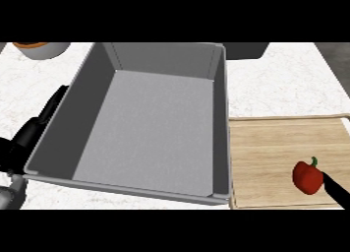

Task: Pick the bell pepper from the tray and place it in the cardboard box

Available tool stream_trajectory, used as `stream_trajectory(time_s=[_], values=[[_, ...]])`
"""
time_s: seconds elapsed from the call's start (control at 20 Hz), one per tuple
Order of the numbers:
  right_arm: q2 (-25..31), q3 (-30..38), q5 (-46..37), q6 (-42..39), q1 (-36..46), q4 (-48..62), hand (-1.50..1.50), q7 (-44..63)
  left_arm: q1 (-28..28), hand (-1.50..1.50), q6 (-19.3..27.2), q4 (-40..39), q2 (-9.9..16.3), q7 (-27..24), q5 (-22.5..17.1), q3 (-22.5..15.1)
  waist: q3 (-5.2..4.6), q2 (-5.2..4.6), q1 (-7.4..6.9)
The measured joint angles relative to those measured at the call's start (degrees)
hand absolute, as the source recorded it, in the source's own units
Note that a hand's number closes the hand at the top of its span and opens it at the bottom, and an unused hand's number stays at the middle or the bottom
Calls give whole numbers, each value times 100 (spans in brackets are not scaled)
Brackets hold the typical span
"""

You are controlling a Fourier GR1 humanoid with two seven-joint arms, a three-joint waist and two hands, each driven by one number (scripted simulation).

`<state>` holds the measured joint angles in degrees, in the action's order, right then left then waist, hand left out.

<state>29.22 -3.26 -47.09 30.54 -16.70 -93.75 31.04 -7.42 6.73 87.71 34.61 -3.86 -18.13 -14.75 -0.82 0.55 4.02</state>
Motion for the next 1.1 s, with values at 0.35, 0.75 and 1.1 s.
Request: stream_trajectory(time_s=[0.35,0.75,1.1], values=[[-345,-747,-772,-1578,-231,-1711,-150,2001,-309,0,85,74,-422,268,199,-458,12,-34,-116],[-1053,-1225,-1182,-3315,402,-3226,-150,3548,-570,0,160,44,-871,480,468,-820,52,-58,-358],[-1656,-1167,-1524,-3814,816,-3113,-150,3616,-642,0,151,-92,-1120,426,676,-831,72,-57,-410]])
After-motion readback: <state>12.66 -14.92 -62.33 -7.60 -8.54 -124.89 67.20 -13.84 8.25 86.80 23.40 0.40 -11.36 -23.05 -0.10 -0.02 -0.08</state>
